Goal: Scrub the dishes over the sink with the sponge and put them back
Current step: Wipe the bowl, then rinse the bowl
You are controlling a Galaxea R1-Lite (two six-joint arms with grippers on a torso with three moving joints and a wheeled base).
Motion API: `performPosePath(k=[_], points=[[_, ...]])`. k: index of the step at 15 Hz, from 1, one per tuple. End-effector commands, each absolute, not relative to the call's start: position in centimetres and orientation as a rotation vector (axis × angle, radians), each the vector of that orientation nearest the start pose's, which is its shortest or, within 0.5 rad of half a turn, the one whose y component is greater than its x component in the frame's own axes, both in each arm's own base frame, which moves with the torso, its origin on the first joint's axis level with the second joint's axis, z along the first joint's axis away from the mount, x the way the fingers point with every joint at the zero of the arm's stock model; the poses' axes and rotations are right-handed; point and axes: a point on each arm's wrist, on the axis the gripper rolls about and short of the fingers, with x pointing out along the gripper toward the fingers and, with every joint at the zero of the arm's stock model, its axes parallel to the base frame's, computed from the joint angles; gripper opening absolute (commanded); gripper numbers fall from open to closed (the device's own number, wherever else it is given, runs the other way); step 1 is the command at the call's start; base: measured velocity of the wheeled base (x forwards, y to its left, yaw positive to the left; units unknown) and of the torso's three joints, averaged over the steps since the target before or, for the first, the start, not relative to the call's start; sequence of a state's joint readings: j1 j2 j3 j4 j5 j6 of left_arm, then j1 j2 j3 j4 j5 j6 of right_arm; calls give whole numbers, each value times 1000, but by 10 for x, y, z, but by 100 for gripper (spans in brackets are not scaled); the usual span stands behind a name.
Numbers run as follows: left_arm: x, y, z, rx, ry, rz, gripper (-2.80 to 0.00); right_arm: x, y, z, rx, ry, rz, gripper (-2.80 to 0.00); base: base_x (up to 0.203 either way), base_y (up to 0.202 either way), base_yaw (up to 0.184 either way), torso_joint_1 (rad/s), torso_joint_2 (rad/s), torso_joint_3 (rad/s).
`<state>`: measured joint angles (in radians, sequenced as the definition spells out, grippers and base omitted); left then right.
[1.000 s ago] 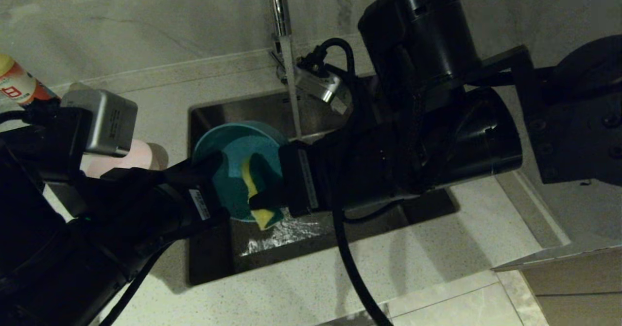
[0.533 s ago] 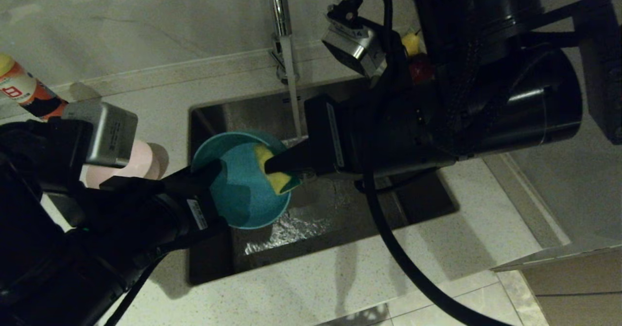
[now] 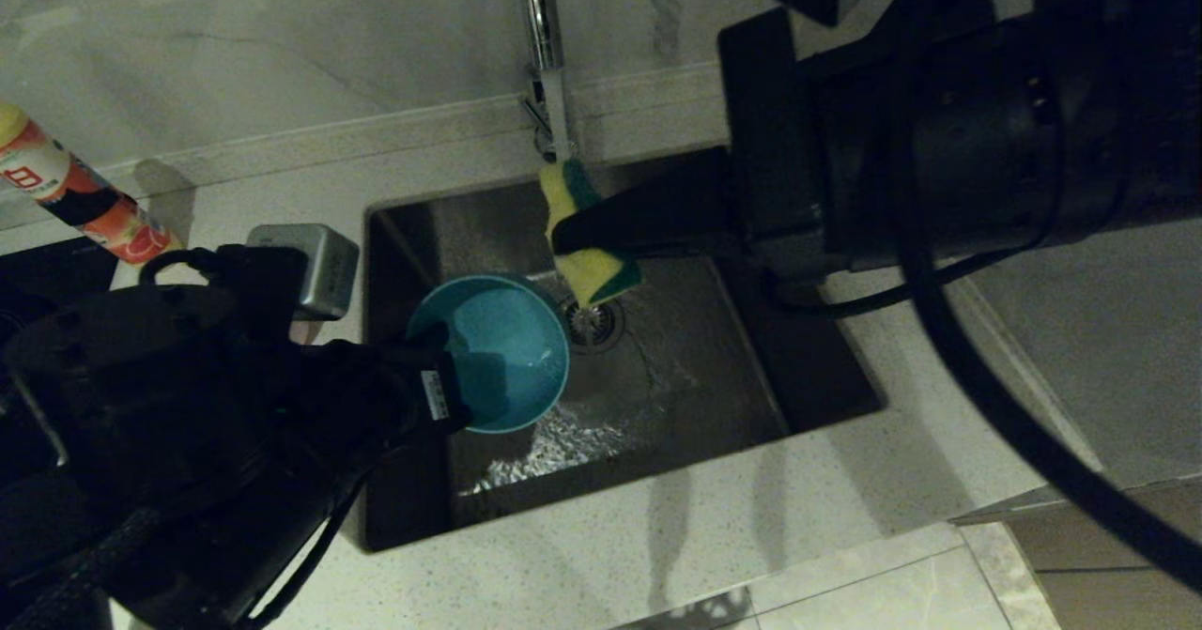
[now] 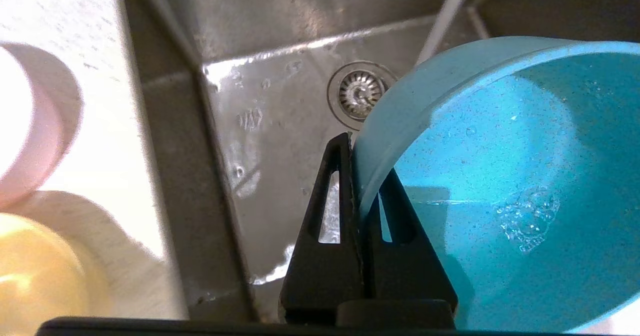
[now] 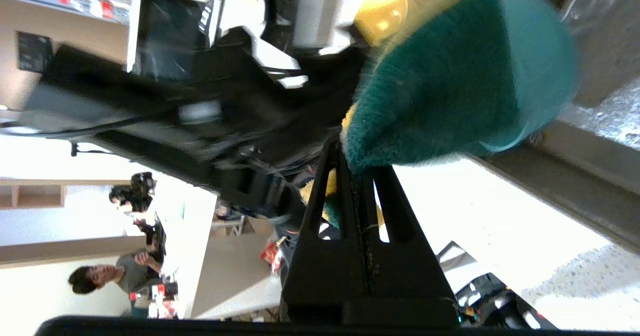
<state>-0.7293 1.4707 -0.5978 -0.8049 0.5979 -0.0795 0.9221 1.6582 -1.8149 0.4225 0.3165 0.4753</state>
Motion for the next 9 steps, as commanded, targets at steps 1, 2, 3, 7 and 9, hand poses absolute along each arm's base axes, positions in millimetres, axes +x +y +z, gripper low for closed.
performPosePath(k=[1, 2, 3, 7, 9], points=[[219, -163, 191, -40, 109, -77, -280, 147, 204, 393, 351, 493, 1159, -280, 0, 0, 0, 0, 0, 0], [230, -167, 192, -63, 125, -59, -280, 140, 194, 398, 356, 479, 1159, -280, 0, 0, 0, 0, 0, 0], [237, -169, 190, -75, 173, -45, -280, 135, 184, 402, 361, 467, 1152, -280, 0, 0, 0, 0, 0, 0], [267, -185, 197, -237, 336, -14, -280, 119, 149, 399, 361, 453, 1117, -280, 0, 0, 0, 0, 0, 0], [290, -189, 195, -330, 425, 35, -280, 113, 138, 392, 351, 463, 1103, -280, 0, 0, 0, 0, 0, 0]])
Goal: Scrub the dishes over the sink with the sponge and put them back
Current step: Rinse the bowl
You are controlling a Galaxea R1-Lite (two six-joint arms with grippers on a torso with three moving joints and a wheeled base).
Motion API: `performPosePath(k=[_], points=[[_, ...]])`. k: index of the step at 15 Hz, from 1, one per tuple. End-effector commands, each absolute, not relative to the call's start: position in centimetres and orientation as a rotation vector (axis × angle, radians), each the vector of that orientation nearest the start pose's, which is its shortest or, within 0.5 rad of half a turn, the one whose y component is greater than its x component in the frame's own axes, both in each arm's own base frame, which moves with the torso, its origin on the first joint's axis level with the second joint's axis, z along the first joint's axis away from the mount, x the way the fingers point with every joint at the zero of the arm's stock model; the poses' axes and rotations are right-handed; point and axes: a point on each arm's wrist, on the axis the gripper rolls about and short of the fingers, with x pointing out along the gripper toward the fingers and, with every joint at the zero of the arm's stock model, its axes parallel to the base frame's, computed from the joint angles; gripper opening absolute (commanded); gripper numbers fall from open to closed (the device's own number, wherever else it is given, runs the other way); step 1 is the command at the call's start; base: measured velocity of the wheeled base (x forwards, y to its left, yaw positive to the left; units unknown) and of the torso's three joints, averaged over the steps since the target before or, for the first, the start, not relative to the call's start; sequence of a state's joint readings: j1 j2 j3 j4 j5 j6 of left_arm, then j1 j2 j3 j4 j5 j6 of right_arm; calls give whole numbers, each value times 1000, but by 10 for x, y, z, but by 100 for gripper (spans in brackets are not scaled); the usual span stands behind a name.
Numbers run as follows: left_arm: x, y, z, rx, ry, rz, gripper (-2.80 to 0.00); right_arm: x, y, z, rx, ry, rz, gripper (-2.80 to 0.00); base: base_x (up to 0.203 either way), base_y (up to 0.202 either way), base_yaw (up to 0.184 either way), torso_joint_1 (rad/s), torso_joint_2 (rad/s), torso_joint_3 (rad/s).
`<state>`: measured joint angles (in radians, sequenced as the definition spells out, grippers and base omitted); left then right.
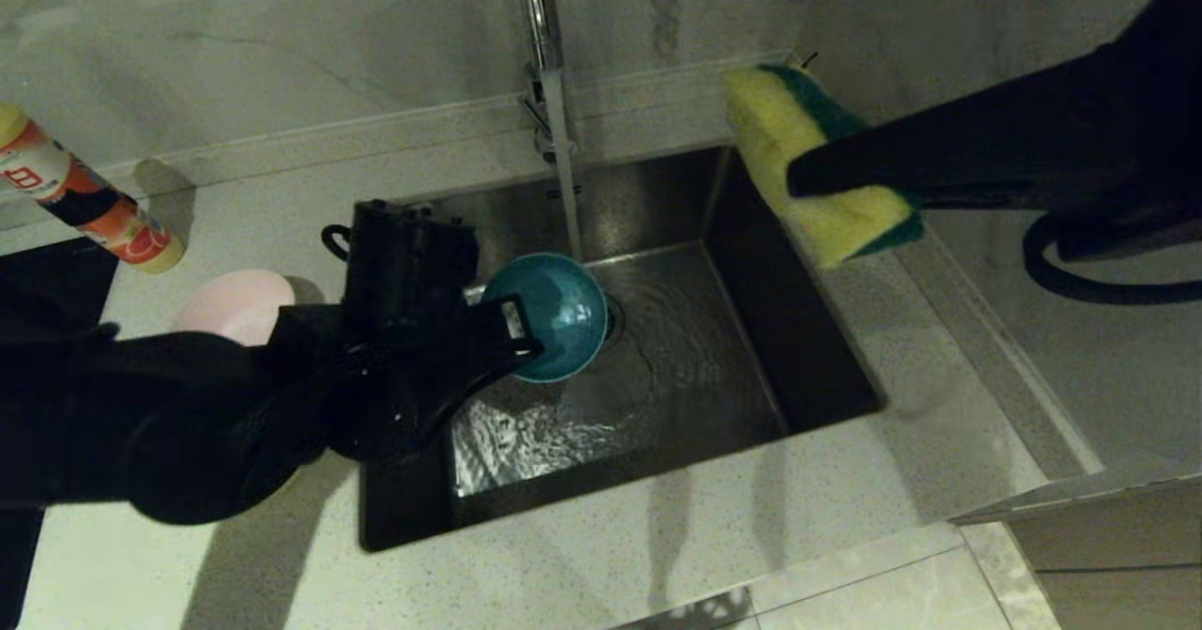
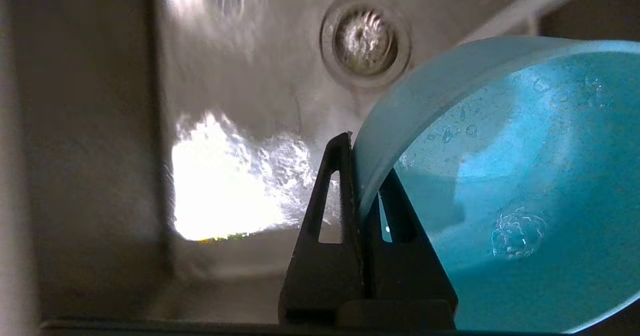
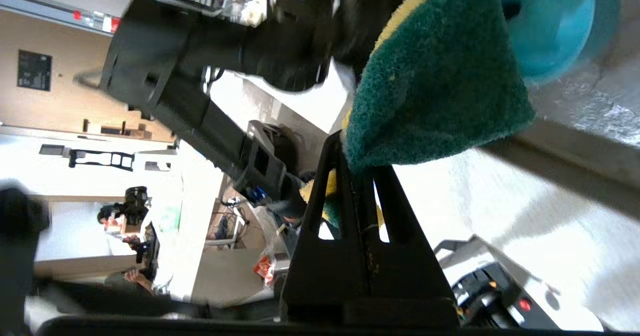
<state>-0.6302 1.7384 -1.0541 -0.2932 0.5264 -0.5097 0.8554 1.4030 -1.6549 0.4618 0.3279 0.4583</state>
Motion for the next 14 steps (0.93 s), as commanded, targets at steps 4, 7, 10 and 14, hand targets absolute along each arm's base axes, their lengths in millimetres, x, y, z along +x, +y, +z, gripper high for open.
performPosePath(k=[4, 7, 10, 14], points=[[320, -187, 198, -455, 493, 55, -280, 117, 135, 382, 354, 480, 1070, -280, 0, 0, 0, 0, 0, 0], [337, -175, 202, -523, 498, 125, -280, 118, 130, 382, 375, 428, 1063, -280, 0, 0, 0, 0, 0, 0], [341, -170, 204, -532, 490, 138, -280, 123, 132, 379, 383, 417, 1059, -280, 0, 0, 0, 0, 0, 0], [350, -175, 204, -540, 479, 134, -280, 123, 132, 378, 382, 422, 1056, -280, 0, 0, 0, 0, 0, 0]])
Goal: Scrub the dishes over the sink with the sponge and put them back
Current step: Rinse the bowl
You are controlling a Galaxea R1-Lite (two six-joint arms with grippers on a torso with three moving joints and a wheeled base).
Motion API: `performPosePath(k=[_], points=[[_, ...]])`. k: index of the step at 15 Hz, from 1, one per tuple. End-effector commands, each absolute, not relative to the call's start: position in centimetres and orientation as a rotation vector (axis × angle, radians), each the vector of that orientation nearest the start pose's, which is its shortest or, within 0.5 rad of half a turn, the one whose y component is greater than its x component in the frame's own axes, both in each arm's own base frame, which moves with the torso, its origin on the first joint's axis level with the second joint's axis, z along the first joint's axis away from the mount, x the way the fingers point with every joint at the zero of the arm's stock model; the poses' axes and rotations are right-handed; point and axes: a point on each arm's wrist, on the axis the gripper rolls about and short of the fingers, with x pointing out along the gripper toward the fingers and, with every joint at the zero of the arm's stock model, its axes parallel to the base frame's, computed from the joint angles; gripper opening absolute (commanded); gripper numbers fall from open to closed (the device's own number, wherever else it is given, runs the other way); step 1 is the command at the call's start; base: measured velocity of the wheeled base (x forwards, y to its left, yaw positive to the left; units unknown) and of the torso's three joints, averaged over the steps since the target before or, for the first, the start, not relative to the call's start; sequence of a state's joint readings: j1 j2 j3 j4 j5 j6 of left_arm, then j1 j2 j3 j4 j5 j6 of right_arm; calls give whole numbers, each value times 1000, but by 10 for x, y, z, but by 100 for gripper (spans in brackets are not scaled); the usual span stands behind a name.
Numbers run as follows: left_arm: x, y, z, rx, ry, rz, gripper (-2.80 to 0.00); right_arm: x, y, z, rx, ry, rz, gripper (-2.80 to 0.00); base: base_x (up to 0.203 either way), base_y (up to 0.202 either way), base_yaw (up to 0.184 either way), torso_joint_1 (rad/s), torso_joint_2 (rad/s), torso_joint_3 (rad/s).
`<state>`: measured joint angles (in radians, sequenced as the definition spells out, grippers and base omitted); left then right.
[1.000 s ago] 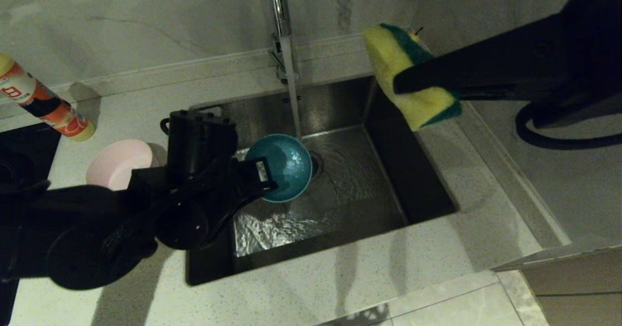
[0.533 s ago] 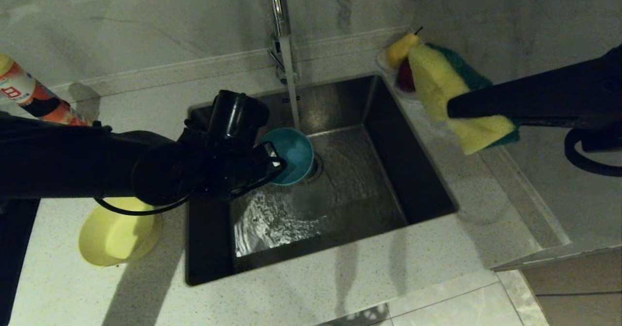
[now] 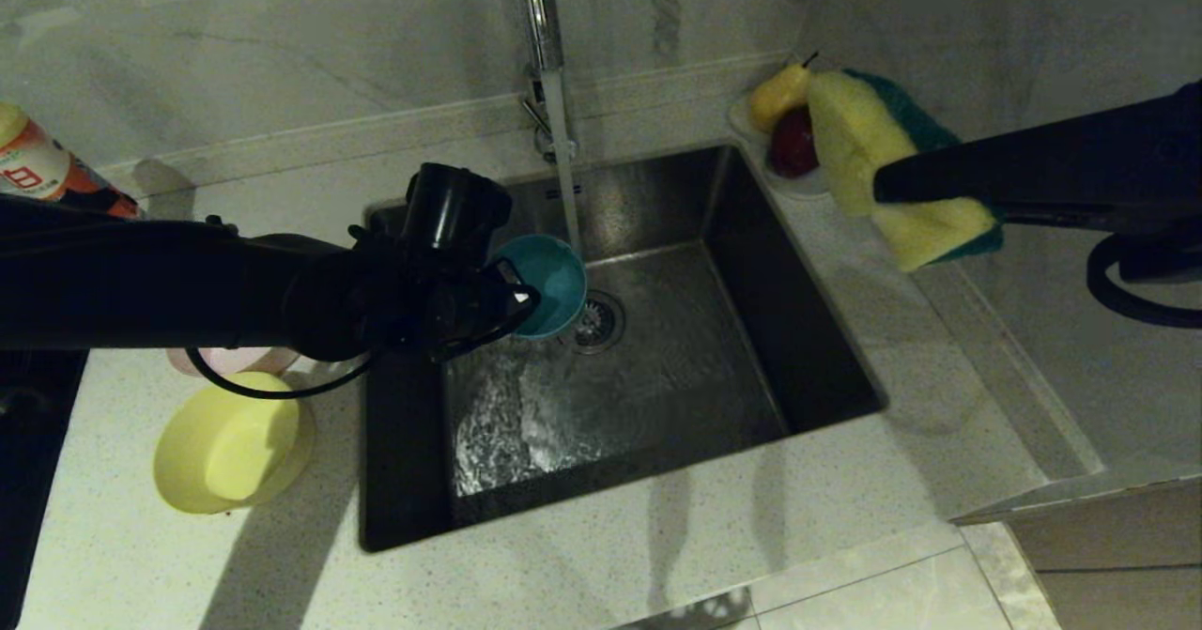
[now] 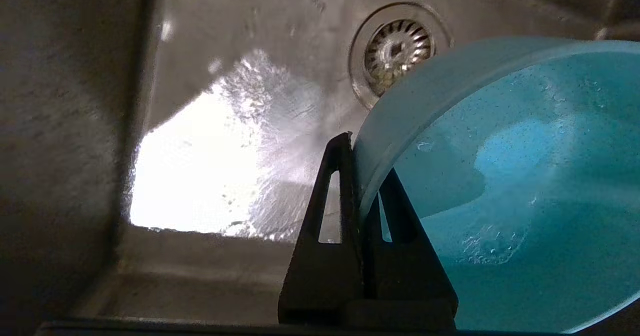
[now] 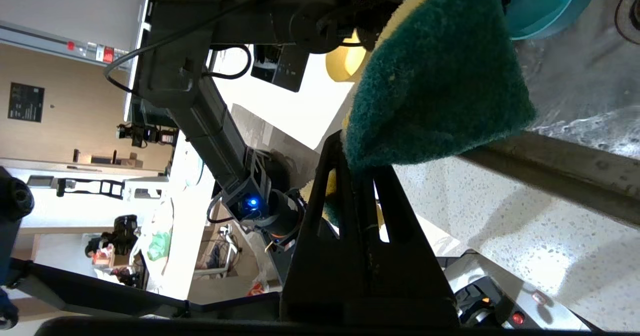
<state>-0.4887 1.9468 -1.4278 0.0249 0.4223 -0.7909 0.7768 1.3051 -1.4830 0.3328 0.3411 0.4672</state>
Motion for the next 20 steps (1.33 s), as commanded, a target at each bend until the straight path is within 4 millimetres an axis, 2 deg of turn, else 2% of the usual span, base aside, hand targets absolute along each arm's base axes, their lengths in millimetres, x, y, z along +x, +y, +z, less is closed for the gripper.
performPosePath(k=[1, 6, 15, 20], points=[[354, -177, 201, -538, 484, 136, -280, 123, 132, 379, 382, 421, 1056, -280, 0, 0, 0, 0, 0, 0], [363, -185, 195, -560, 504, 123, -280, 123, 132, 375, 380, 433, 1053, -280, 0, 0, 0, 0, 0, 0], [347, -187, 202, -580, 576, 80, -280, 124, 132, 373, 377, 439, 1050, -280, 0, 0, 0, 0, 0, 0], [345, -186, 197, -567, 593, 92, -280, 125, 133, 371, 375, 446, 1048, -280, 0, 0, 0, 0, 0, 0]])
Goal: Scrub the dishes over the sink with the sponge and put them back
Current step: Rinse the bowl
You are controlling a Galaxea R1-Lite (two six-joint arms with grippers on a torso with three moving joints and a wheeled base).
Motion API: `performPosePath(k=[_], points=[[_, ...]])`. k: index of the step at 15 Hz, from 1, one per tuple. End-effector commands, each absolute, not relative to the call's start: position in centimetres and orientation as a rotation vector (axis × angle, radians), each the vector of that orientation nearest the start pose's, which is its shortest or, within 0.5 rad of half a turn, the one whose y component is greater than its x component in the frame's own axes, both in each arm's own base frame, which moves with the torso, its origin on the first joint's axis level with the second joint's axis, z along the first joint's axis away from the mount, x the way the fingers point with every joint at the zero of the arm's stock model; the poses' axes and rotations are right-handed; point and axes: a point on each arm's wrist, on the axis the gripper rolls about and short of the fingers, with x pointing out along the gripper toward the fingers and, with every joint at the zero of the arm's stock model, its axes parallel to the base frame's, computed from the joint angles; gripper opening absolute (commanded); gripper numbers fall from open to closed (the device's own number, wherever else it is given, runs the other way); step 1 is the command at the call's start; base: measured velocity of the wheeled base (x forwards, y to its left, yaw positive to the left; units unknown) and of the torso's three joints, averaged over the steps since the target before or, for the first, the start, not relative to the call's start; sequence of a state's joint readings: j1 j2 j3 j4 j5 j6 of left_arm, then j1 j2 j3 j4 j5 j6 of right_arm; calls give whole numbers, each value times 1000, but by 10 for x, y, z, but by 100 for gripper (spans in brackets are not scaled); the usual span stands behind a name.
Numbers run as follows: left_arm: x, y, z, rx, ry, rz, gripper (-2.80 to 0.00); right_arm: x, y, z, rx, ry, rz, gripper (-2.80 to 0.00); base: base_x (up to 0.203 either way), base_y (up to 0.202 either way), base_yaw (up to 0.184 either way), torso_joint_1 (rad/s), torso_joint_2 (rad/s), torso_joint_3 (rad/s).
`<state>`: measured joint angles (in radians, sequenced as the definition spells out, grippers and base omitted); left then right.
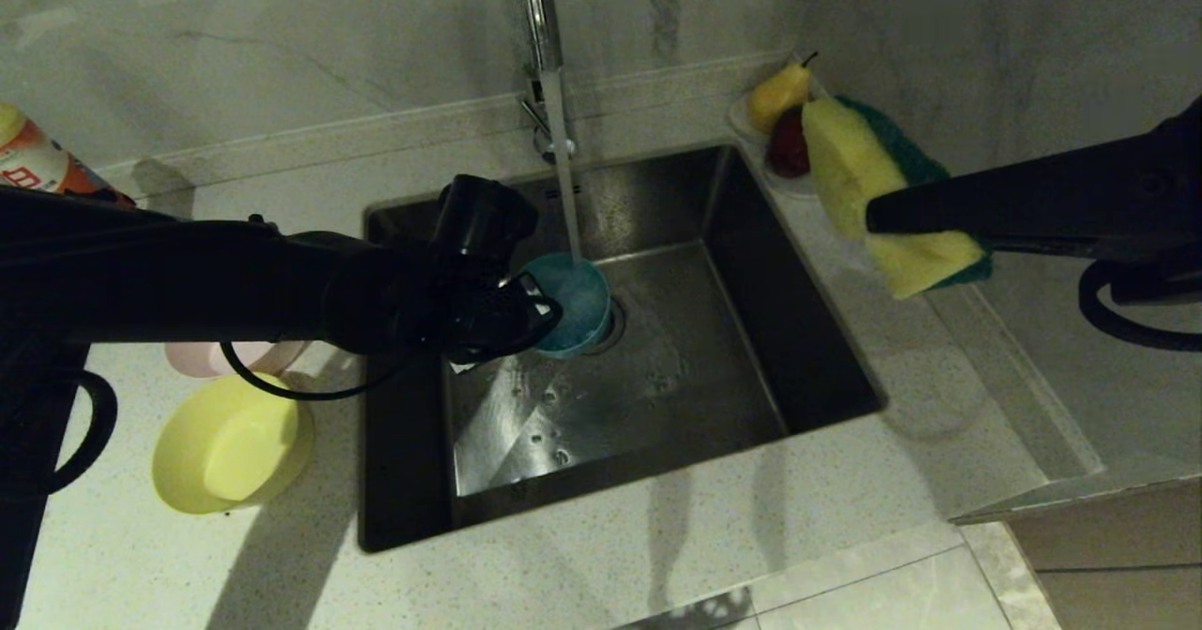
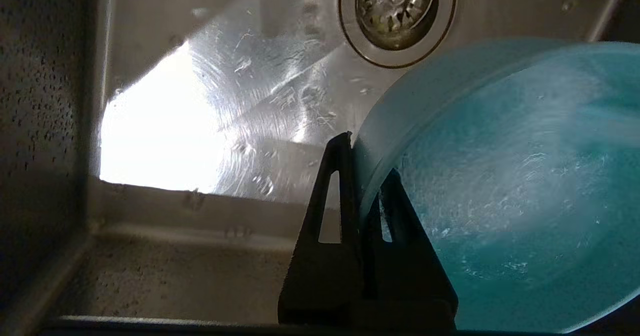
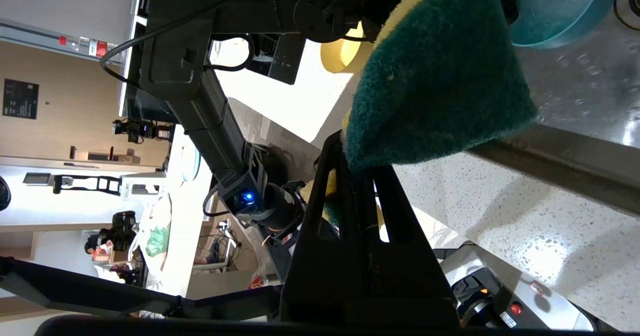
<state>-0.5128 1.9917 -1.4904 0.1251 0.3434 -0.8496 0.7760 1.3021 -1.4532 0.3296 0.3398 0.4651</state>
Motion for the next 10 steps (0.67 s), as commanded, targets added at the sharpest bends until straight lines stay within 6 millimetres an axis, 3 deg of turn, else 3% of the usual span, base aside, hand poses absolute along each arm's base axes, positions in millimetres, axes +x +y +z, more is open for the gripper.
performPosePath(k=[1, 8, 10], points=[[344, -185, 196, -566, 599, 96, -280, 125, 133, 372, 375, 444, 1048, -280, 0, 0, 0, 0, 0, 0], [339, -183, 198, -569, 605, 97, -280, 125, 133, 372, 378, 439, 1048, -280, 0, 0, 0, 0, 0, 0], [332, -180, 206, -579, 588, 85, -280, 125, 132, 370, 379, 442, 1040, -280, 0, 0, 0, 0, 0, 0]])
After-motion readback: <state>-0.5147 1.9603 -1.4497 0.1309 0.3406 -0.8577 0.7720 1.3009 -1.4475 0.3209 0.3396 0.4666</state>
